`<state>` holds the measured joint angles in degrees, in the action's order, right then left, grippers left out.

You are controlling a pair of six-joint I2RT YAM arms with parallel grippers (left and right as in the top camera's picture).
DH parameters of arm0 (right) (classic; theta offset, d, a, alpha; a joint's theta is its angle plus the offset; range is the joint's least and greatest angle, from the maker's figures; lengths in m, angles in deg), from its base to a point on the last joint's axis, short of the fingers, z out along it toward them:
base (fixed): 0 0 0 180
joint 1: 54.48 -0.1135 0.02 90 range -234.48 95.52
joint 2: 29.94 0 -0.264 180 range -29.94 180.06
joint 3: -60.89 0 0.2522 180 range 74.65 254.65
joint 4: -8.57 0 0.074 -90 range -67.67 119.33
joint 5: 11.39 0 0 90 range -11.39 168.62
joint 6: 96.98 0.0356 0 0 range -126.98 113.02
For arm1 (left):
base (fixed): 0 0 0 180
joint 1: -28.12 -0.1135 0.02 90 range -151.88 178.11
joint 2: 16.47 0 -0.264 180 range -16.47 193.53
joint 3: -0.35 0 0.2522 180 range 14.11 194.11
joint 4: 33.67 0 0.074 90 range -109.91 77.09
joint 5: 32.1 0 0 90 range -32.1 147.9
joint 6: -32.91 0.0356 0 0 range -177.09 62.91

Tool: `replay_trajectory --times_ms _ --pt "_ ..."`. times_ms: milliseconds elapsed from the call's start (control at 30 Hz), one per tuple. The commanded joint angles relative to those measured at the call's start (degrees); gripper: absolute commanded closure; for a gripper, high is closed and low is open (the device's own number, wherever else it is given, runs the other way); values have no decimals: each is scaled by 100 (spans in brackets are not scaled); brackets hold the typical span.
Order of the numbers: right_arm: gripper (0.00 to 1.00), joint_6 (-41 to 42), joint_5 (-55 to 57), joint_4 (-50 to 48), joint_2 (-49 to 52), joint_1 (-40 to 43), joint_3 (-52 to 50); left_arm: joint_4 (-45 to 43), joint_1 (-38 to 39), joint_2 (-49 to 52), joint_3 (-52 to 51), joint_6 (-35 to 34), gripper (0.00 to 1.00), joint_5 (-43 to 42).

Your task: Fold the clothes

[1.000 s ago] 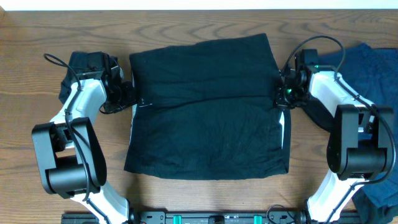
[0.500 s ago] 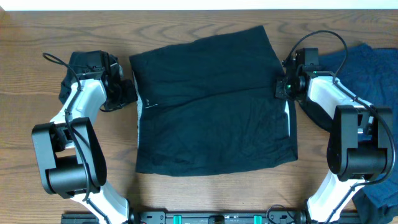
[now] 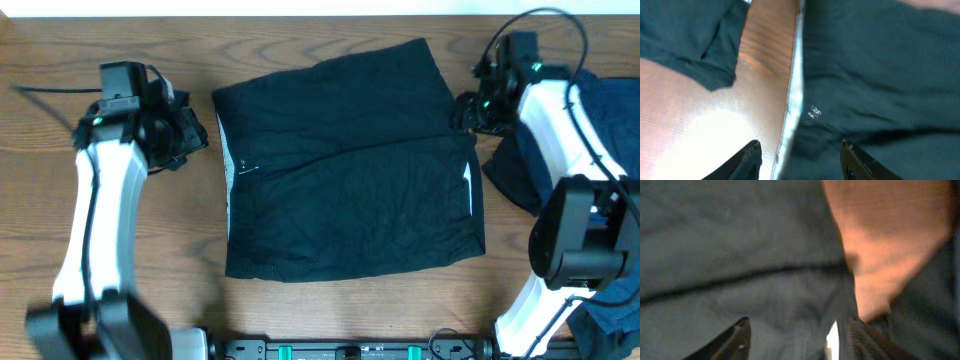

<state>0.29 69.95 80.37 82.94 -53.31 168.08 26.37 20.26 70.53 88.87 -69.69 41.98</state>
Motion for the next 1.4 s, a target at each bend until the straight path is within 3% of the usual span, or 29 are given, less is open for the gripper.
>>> replay_trajectory --times_ms 0,233,533,567,633,667,767,867,900,1100,1367 --pt "35 535 33 697 -262 28 310 337 236 -455 -2 -428 46 22" --pt "34 1113 350 2028 -590 83 -114 754 494 -811 -273 -616 43 254" --pt "32 1665 603 1604 -1836 192 -2149 450 494 -490 -625 -885 37 555" --pt "31 1672 509 1467 -2020 251 -2391 398 494 -426 -669 -898 34 555" --pt "30 1672 299 1241 -2376 356 -2809 378 494 -275 -708 -896 9 555" --pt "30 1670 216 1145 -2542 389 -2997 378 494 -177 -708 -894 2 555" --pt "27 1670 179 881 -2909 404 -3471 378 494 66 -708 -894 2 553" --pt "12 1670 177 649 -3073 402 -3836 378 494 227 -708 -894 2 553" --pt "12 1670 177 592 -3075 402 -3912 378 494 262 -708 -894 2 553" --pt "13 1665 -94 282 -3075 402 -4251 378 494 302 -708 -894 2 553" --pt "21 1462 -173 839 -3075 402 -4269 378 494 302 -708 -894 2 553"
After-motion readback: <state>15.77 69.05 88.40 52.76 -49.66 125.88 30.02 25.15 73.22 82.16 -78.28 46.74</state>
